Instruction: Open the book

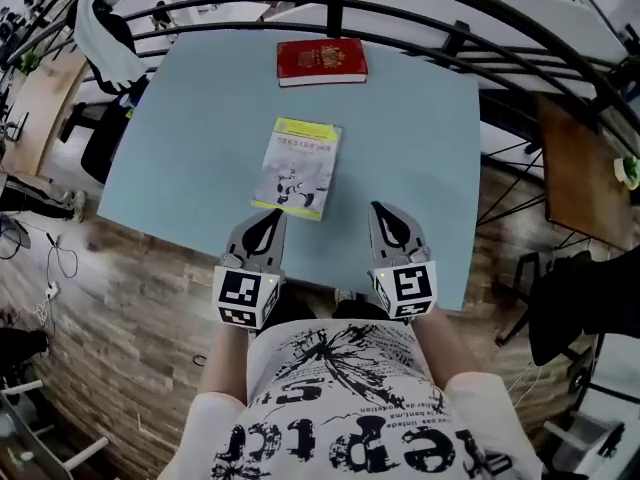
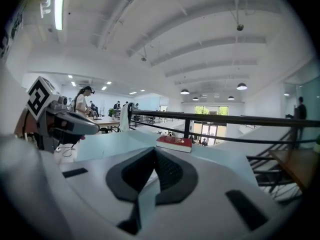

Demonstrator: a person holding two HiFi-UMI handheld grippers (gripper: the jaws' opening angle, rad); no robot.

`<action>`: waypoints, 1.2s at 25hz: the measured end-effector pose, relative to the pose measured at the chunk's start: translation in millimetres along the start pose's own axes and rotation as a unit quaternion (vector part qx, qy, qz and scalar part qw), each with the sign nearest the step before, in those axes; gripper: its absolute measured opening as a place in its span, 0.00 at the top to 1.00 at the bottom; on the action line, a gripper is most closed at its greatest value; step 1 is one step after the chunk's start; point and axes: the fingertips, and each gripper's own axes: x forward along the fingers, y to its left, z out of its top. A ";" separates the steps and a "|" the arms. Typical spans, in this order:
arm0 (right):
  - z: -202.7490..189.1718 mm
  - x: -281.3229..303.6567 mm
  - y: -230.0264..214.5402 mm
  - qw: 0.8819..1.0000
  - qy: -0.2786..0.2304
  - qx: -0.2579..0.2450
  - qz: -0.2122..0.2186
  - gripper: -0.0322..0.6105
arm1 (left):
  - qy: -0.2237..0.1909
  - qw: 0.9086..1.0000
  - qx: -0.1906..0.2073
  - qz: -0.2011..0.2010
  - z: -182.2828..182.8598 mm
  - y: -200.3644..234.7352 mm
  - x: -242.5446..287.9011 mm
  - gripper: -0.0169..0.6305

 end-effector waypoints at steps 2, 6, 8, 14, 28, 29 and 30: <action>-2.8 4.6 0.5 0.999 0.010 0.014 -0.031 0.93 | 0.026 0.999 -0.001 -0.036 -9.8 7.8 15.9 0.94; -11.9 18.1 7.8 0.996 0.034 0.041 -0.077 0.93 | 0.073 0.993 -0.008 -0.088 -31.7 21.4 40.1 0.94; -18.8 23.8 12.7 0.992 0.048 0.055 -0.100 0.93 | 0.095 0.989 0.009 -0.113 -43.0 24.8 49.7 0.94; -50.0 38.5 28.7 0.983 0.090 0.090 -0.134 0.93 | 0.179 0.969 0.018 -0.166 -95.1 20.2 76.1 0.94; -88.9 32.5 46.7 0.970 0.158 0.111 -0.145 0.93 | 0.288 0.923 0.126 -0.224 -174.3 -14.8 107.6 0.68; -90.3 32.8 48.4 0.970 0.160 0.113 -0.143 0.93 | 0.291 0.922 0.130 -0.221 -176.3 -14.4 108.6 0.68; -91.4 33.4 50.8 0.970 0.161 0.115 -0.139 0.93 | 0.295 0.921 0.134 -0.219 -178.6 -14.1 109.4 0.68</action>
